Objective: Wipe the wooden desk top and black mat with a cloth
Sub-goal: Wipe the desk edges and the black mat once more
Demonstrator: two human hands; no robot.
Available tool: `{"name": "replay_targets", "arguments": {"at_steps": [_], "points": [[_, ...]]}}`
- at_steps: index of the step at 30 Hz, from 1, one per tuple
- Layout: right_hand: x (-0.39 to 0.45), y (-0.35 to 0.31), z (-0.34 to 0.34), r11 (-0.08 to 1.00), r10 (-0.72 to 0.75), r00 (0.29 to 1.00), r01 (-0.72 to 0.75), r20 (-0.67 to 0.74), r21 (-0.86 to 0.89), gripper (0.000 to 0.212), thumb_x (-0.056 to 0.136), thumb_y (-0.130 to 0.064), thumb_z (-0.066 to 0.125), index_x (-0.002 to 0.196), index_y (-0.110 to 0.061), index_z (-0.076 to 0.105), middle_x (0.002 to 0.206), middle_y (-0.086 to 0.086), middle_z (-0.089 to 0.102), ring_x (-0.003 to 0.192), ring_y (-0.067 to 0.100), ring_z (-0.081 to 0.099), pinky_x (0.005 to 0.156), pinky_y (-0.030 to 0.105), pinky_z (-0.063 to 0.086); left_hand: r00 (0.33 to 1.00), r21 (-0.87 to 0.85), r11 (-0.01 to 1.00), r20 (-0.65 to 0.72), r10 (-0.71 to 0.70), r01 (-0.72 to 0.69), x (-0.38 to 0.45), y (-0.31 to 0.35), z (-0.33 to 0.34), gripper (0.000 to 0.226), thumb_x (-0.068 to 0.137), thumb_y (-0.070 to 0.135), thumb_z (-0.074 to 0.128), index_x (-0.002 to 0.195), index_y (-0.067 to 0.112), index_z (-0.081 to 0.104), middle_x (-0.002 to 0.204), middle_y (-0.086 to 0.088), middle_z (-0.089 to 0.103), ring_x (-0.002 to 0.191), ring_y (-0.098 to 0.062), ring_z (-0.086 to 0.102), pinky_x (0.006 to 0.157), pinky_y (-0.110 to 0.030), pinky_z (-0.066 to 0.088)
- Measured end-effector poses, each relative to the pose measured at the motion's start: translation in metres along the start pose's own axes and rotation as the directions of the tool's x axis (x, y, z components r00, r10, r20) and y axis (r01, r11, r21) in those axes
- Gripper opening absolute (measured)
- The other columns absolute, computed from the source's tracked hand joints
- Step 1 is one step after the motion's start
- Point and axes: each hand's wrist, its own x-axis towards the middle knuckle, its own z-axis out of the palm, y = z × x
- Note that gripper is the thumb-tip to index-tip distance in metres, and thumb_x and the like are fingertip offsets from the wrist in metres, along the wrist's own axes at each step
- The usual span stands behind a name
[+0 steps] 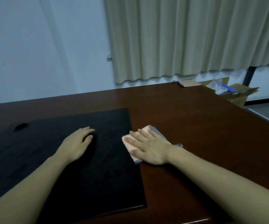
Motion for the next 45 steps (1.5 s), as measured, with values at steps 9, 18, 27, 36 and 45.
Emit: {"name": "replay_targets", "arguments": {"at_steps": [9, 18, 27, 36, 45], "points": [[-0.002, 0.139, -0.005, 0.873, 0.484, 0.875, -0.482, -0.011, 0.079, 0.061, 0.105, -0.06, 0.016, 0.16, -0.042, -0.003, 0.17, -0.005, -0.007, 0.156, 0.022, -0.005, 0.125, 0.048, -0.001, 1.0, 0.007, 1.0, -0.001, 0.01, -0.01, 0.006, -0.011, 0.015, 0.044, 0.109, 0.036, 0.032, 0.151, 0.034, 0.042, 0.163, 0.007, 0.029, 0.153, -0.02, 0.021, 0.124, -0.044, 0.015], [0.038, -0.012, -0.005, 0.994, 0.105, 0.994, -0.105, -0.001, 0.003, 0.061, 0.107, -0.056, 0.013, 0.16, -0.038, -0.009, 0.168, -0.009, -0.017, 0.155, 0.019, -0.013, 0.125, 0.048, -0.008, 1.0, -0.005, 1.0, -0.022, 0.01, -0.01, 0.008, -0.011, 0.019, 0.043, 0.108, 0.034, 0.034, 0.15, 0.033, 0.044, 0.162, 0.006, 0.031, 0.152, -0.02, 0.023, 0.124, -0.045, 0.018], [-0.027, 0.077, 0.0, 0.94, 0.332, 0.943, -0.33, -0.003, 0.085, 0.059, 0.105, -0.061, 0.015, 0.159, -0.045, -0.004, 0.168, -0.012, -0.009, 0.156, 0.016, -0.007, 0.124, 0.044, -0.004, 1.0, 0.024, 1.0, 0.002, 0.01, -0.01, 0.007, -0.01, 0.017, 0.045, 0.109, 0.034, 0.032, 0.152, 0.031, 0.041, 0.163, 0.005, 0.029, 0.153, -0.022, 0.021, 0.124, -0.046, 0.017], [0.056, 0.001, -0.016, 0.946, 0.315, 0.949, -0.315, 0.01, 0.076, 0.062, 0.106, -0.057, 0.013, 0.161, -0.036, -0.007, 0.169, -0.005, -0.013, 0.156, 0.026, -0.011, 0.124, 0.053, -0.006, 1.0, 0.028, 1.0, -0.019, 0.012, -0.011, 0.005, -0.009, 0.017, 0.044, 0.108, 0.034, 0.033, 0.15, 0.031, 0.044, 0.162, 0.005, 0.032, 0.151, -0.021, 0.025, 0.123, -0.045, 0.021], [0.009, -0.012, -0.007, 0.994, 0.092, 0.996, -0.092, 0.014, 0.057, 0.059, 0.107, -0.057, 0.018, 0.16, -0.042, -0.003, 0.168, -0.012, -0.01, 0.155, 0.015, -0.009, 0.125, 0.042, -0.005, 0.956, -0.138, 0.986, -0.29, 0.046, -0.089, -0.016, -0.01, 0.005, 0.035, 0.105, 0.026, 0.042, 0.134, 0.025, 0.062, 0.151, 0.007, 0.048, 0.14, -0.014, 0.042, 0.115, -0.04, 0.036]]}}
